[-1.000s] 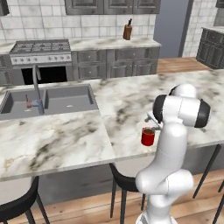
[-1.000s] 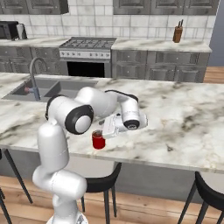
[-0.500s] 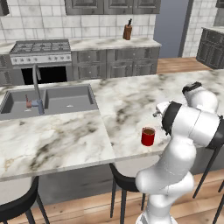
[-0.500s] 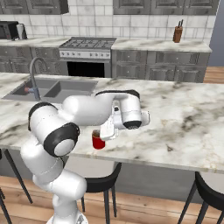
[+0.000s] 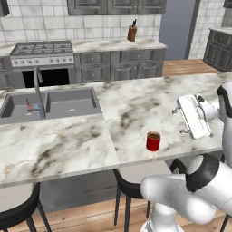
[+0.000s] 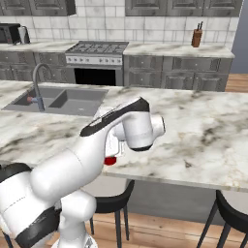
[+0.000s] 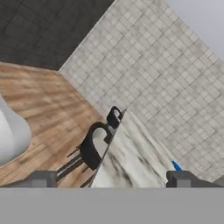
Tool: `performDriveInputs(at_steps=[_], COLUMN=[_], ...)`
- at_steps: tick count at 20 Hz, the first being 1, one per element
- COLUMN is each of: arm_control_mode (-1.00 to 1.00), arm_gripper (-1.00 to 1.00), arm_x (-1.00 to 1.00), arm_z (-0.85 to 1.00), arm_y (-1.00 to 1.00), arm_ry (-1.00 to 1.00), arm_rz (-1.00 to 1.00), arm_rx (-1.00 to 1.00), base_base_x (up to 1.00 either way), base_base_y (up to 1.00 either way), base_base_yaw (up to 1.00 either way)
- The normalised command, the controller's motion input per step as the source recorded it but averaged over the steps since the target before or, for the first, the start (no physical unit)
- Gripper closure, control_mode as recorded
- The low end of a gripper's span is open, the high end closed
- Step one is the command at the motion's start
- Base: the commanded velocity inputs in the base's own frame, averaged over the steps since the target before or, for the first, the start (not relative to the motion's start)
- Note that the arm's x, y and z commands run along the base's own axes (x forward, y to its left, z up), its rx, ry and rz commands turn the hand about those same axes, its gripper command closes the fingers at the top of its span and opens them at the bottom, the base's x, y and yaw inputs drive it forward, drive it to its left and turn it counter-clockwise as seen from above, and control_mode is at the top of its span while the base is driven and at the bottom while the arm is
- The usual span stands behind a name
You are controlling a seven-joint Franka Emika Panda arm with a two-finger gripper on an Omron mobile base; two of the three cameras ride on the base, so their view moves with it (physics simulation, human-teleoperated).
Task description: Pick up the marshmallow and place it in the cup of hot chocolate on the dining counter.
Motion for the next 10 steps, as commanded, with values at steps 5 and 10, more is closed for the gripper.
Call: performDriveInputs(at_steps=[5, 10], arm_control_mode=[-1.0, -1.0], arm_gripper=[-1.0, -1.0], arm_x=[-0.85, -0.85], arm_z=[0.85, 0.86], arm_y=[0.46, 0.42], arm_ry=[-0.51, -0.46], arm_rz=[0.0, 0.0], arm_rx=[-0.03, -0.02], base_base_x=[0.0, 0.0], base_base_y=[0.0, 0.0], base_base_yaw=[0.0, 0.0])
